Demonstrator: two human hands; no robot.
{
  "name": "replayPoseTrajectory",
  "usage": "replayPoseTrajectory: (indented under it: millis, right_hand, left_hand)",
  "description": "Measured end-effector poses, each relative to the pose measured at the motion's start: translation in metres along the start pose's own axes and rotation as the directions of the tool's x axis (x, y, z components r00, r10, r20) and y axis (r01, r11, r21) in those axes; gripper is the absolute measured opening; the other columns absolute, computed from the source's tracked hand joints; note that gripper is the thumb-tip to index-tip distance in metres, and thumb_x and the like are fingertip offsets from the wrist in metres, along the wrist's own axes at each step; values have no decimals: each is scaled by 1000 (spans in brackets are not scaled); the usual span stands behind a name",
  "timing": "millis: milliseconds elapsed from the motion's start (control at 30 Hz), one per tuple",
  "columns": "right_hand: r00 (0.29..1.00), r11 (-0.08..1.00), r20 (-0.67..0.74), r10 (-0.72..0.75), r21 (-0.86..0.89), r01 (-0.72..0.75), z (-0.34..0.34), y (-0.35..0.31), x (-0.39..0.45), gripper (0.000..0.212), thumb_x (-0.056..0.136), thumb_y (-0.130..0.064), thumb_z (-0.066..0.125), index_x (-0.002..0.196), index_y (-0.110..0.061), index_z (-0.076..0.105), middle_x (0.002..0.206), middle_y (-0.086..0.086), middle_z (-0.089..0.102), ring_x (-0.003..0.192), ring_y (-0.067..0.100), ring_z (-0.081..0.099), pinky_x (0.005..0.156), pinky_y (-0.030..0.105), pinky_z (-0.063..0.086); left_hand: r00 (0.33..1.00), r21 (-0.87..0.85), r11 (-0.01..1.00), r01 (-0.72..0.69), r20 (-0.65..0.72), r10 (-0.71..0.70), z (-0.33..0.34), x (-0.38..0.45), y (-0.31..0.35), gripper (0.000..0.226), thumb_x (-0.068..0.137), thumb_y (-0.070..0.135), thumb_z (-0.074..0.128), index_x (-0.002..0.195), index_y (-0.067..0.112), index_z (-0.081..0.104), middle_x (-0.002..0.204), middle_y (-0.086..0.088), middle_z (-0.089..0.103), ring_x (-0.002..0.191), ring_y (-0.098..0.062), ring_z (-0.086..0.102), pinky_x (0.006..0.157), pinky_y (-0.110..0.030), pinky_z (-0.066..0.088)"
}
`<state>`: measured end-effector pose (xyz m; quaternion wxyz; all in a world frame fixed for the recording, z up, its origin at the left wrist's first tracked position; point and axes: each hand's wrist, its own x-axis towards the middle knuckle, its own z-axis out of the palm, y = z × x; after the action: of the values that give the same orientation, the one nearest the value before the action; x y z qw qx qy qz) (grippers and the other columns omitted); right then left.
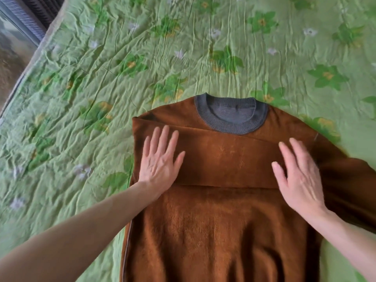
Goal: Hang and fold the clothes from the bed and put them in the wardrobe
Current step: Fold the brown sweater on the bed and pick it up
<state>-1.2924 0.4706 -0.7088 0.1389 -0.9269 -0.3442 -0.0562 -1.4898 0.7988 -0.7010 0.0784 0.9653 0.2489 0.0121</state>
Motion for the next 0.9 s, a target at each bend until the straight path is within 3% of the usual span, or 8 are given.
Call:
replayPoseTrajectory:
  millis: [67, 167, 367, 433, 633, 800, 900]
  right_hand:
    - [989, 999, 141, -47, 24, 44, 12, 2, -7, 65, 106, -44, 38, 162, -12, 32, 169, 11, 27, 157, 31, 25, 121, 52, 34]
    - [981, 1000, 195, -13, -1, 13, 20, 5, -10, 68, 106, -50, 30, 165, -17, 22, 171, 8, 23, 159, 26, 19, 124, 51, 30]
    - [963, 1000, 271, -16, 20, 11, 18, 11, -9, 71, 106, -57, 23, 167, -22, 14, 174, 3, 15, 161, 20, 10, 127, 46, 22]
    - [967, 999, 255, -1, 36, -9, 12, 15, -13, 69, 106, -58, 23, 166, -23, 19, 173, 3, 18, 160, 21, 12, 127, 46, 22]
    - [945, 956, 155, 288, -1, -292, -7, 49, -45, 71, 105, -60, 18, 163, -21, 30, 171, 4, 26, 159, 25, 19, 124, 55, 23]
    - [922, 934, 145, 358, -54, -354, -31, 103, -80, 70, 104, -60, 20, 164, -24, 29, 171, 0, 25, 158, 25, 20, 125, 54, 20]
    - [907, 915, 124, 402, -29, -402, -49, 141, -106, 70, 105, -57, 20, 164, -20, 28, 169, 10, 30, 154, 32, 30, 123, 52, 28]
  left_hand:
    - [994, 7, 999, -50, 99, 49, 11, -2, 9, 70, 107, 61, 22, 168, 28, 12, 176, -7, 9, 162, -33, 2, 129, -59, 11]
    - [990, 18, 999, -34, 138, 31, 21, -1, 11, 73, 105, 67, 16, 168, 33, 0, 177, -4, 0, 162, -33, -5, 129, -60, 6]
    - [992, -25, 999, -21, 125, 24, 21, -10, 43, 71, 106, 65, 16, 168, 31, 4, 177, -6, 1, 162, -34, -4, 131, -56, 4]
    - [985, -30, 994, -106, 137, 109, 20, -14, 68, 70, 106, 63, 12, 168, 32, 4, 177, -5, 2, 163, -33, -3, 131, -56, 6]
    - [952, -60, 964, -258, 155, 265, 30, -14, 161, 68, 107, 60, 18, 168, 29, 15, 176, -8, 10, 163, -33, 3, 130, -58, 9]
    - [891, -44, 910, -412, 190, 413, 40, -21, 229, 69, 106, 58, 20, 167, 26, 23, 175, -9, 14, 162, -33, 8, 130, -58, 8]
    - [844, -33, 866, -499, 207, 494, 51, -32, 261, 68, 106, 57, 23, 165, 24, 32, 173, -10, 22, 161, -32, 16, 129, -59, 15]
